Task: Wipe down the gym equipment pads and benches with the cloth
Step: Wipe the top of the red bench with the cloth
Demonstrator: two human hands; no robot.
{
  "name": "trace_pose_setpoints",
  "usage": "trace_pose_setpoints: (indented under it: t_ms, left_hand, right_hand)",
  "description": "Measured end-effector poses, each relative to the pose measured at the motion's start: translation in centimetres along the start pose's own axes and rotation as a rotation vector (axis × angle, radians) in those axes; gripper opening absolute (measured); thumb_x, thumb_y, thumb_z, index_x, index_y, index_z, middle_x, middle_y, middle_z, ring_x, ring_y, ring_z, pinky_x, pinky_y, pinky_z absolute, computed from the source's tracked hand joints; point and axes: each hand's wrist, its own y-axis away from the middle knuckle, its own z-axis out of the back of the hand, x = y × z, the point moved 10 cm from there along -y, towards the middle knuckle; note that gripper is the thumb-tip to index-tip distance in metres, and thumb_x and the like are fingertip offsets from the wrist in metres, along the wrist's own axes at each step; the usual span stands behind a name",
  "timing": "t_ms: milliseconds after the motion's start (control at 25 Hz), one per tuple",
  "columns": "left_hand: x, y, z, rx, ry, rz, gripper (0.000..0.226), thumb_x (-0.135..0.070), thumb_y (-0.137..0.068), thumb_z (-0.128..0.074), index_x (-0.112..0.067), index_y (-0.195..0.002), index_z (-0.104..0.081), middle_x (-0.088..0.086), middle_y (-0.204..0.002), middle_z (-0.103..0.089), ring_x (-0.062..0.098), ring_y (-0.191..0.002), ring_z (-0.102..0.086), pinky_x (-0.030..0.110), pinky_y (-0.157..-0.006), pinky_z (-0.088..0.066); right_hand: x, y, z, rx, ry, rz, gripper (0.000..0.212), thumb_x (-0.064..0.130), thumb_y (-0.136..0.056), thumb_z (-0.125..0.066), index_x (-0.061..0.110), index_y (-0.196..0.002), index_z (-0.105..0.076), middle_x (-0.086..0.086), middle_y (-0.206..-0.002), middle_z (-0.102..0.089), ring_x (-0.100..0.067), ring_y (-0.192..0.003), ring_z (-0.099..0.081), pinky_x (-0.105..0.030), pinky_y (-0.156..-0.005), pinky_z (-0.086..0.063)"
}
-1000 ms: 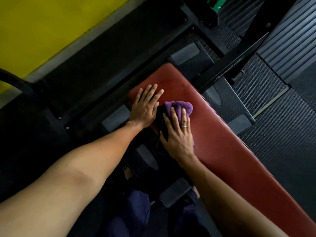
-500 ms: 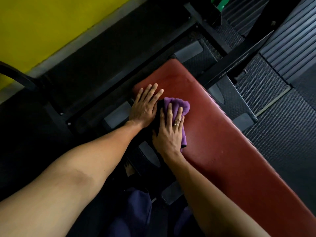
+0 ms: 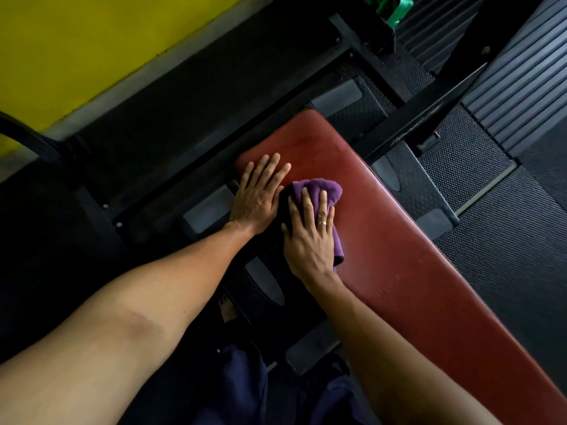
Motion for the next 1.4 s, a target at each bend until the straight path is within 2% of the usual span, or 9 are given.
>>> trace_pose_setpoints:
  t_ms: [200, 360, 520, 680, 840, 960, 1080, 1240, 1400]
  left_hand:
    - [-0.1, 0.1, 0.2, -0.007, -0.026, 0.018, 0.051, -0.030, -0.105, -0.033, -0.015, -0.153, -0.042, 0.012, -0.160, -0.038, 0.030, -0.148, -0.035, 0.051, -0.122, -0.022]
    - [-0.3, -0.2, 0.4, 0.018, 0.020, 0.065, 0.053, -0.028, -0.105, -0.033, -0.014, -0.155, -0.039, 0.008, -0.162, -0.035, 0.027, -0.151, -0.029, 0.049, -0.124, -0.016]
    - [-0.7, -0.4, 0.7, 0.025, 0.015, 0.092, 0.054, -0.025, -0.101, -0.036, -0.014, -0.153, -0.041, 0.009, -0.162, -0.036, 0.029, -0.151, -0.029, 0.052, -0.124, -0.016]
    - [-1.3, -0.9, 1.0, 0.025, 0.014, 0.165, 0.053, -0.022, -0.094, -0.038, -0.013, -0.145, -0.050, 0.012, -0.155, -0.044, 0.033, -0.147, -0.035, 0.057, -0.121, -0.022]
    - [-0.8, -2.2, 1.6, -0.021, -0.052, 0.263, 0.054, -0.026, -0.091, -0.039, -0.009, -0.140, -0.054, 0.016, -0.151, -0.048, 0.036, -0.145, -0.039, 0.057, -0.120, -0.022]
    - [0.1, -4.1, 0.8, 0.017, -0.049, 0.474, 0.058, -0.034, -0.099, -0.033, -0.011, -0.152, -0.041, 0.013, -0.160, -0.037, 0.030, -0.151, -0.026, 0.051, -0.124, -0.008]
    - [0.4, -4.2, -0.2, 0.006, -0.047, 0.673, 0.061, -0.039, -0.100, -0.027, -0.017, -0.156, -0.034, 0.008, -0.164, -0.029, 0.026, -0.155, -0.017, 0.050, -0.125, 0.000]
    - [-0.2, -4.4, 0.2, -0.075, -0.114, 0.663, 0.061, -0.041, -0.099, -0.025, -0.017, -0.153, -0.040, 0.010, -0.160, -0.038, 0.029, -0.152, -0.025, 0.056, -0.124, -0.011]
    - [0.1, -4.5, 0.2, -0.075, -0.153, 0.680, 0.061, -0.042, -0.099, -0.023, -0.018, -0.152, -0.042, 0.009, -0.159, -0.040, 0.030, -0.151, -0.029, 0.055, -0.124, -0.013]
  right_hand:
    - [-0.9, -4.5, 0.5, 0.079, 0.064, 0.070, 0.056, 0.039, -0.105, -0.036, 0.023, -0.159, -0.033, -0.008, -0.170, -0.017, -0.038, -0.157, 0.000, -0.059, -0.125, -0.008]
    - [-4.8, -8.9, 3.5, 0.122, 0.095, -0.030, 0.055, 0.041, -0.108, -0.036, 0.029, -0.161, -0.026, -0.002, -0.172, -0.008, -0.035, -0.157, 0.008, -0.055, -0.127, -0.002]
    - [-7.9, -5.5, 5.1, 0.071, 0.053, -0.108, 0.054, 0.038, -0.108, -0.039, 0.026, -0.160, -0.031, -0.003, -0.171, -0.011, -0.037, -0.157, 0.006, -0.054, -0.127, -0.003]
    - [-5.3, -3.3, 3.8, 0.082, 0.115, 0.017, 0.055, 0.025, -0.101, -0.053, 0.014, -0.154, -0.044, -0.013, -0.167, -0.024, -0.044, -0.155, -0.004, -0.060, -0.124, -0.005]
    - [-1.3, -9.0, 3.3, 0.269, 0.131, 0.272, 0.060, 0.031, -0.104, -0.042, 0.025, -0.162, -0.027, -0.007, -0.171, -0.010, -0.036, -0.157, 0.009, -0.055, -0.127, 0.002]
    - [-2.4, -14.5, 5.0, 0.323, 0.145, 0.181, 0.057, 0.038, -0.107, -0.034, 0.032, -0.162, -0.021, -0.002, -0.172, -0.001, -0.032, -0.156, 0.014, -0.052, -0.127, 0.003]
    - [-4.8, -13.7, 6.0, 0.296, 0.093, 0.122, 0.058, 0.036, -0.108, -0.034, 0.034, -0.163, -0.017, 0.002, -0.172, 0.008, -0.030, -0.155, 0.020, -0.049, -0.127, 0.006]
    - [-6.3, -10.9, 5.4, 0.314, 0.132, 0.252, 0.057, 0.035, -0.108, -0.038, 0.032, -0.162, -0.021, 0.002, -0.172, 0.006, -0.030, -0.155, 0.021, -0.046, -0.124, 0.011]
    - [-3.9, -13.5, 3.8, 0.333, 0.157, 0.429, 0.057, 0.033, -0.106, -0.040, 0.031, -0.162, -0.024, 0.000, -0.172, 0.001, -0.031, -0.156, 0.019, -0.050, -0.126, 0.008]
